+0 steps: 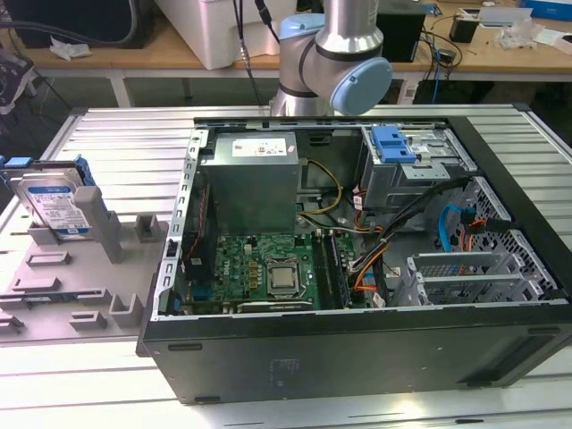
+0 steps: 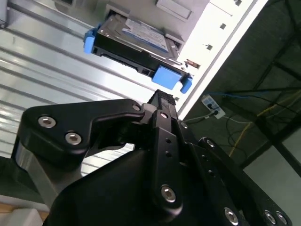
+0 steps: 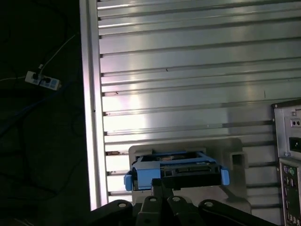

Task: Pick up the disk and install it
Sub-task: 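Pick up the disk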

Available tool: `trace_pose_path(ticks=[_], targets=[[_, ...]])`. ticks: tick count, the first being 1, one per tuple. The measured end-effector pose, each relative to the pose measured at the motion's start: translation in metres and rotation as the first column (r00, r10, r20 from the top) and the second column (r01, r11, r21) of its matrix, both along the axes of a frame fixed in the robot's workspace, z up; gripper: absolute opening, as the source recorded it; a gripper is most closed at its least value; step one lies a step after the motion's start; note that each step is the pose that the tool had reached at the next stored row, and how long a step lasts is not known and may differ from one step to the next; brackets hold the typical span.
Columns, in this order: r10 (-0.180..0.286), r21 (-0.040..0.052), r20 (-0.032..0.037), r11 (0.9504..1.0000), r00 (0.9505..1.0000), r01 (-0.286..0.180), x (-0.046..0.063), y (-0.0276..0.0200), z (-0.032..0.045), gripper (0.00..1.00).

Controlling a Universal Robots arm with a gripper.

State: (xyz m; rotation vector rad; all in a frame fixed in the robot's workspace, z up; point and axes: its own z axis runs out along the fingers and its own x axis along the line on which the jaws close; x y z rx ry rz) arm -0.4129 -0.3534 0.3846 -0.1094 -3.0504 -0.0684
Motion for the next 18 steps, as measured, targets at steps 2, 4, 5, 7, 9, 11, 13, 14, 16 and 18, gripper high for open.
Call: trace_pose_path(ticks=[2, 4, 5, 7, 9, 11, 13, 14, 16, 18], targets=[[0.011, -0.0004, -0.0258, 0.9999, 0.9996, -0.011, 0.0006, 0.0001, -0.0001, 0.11], [0.029, -0.0026, -0.0310, 0.9996, 0.9991, -0.029, 0.0009, 0.0000, -0.0002, 0.11], [0.030, -0.0030, -0.0311, 0.9996, 0.9991, -0.030, 0.0009, -0.0001, -0.0001, 0.11], [0.030, -0.0032, -0.0313, 0.9996, 0.9991, -0.030, 0.0009, -0.0001, 0.0000, 0.11], [0.030, -0.0055, -0.0312, 0.9995, 0.9991, -0.030, 0.0012, 0.0000, -0.0001, 0.11], [0.037, -0.0243, -0.0210, 0.9990, 0.9991, -0.037, 0.0011, 0.0000, 0.0000, 0.11], [0.046, -0.0400, 0.0168, 0.9982, 0.9988, -0.045, 0.0011, 0.0001, 0.0000, 0.11], [0.049, -0.0421, 0.0328, 0.9980, 0.9983, -0.048, 0.0011, 0.0001, -0.0001, 0.11], [0.064, -0.0456, 0.0637, 0.9971, 0.9959, -0.061, 0.0011, 0.0001, -0.0001, 0.11], [0.074, -0.0518, 0.0689, 0.9962, 0.9949, -0.070, 0.0010, 0.0005, -0.0001, 0.11]])
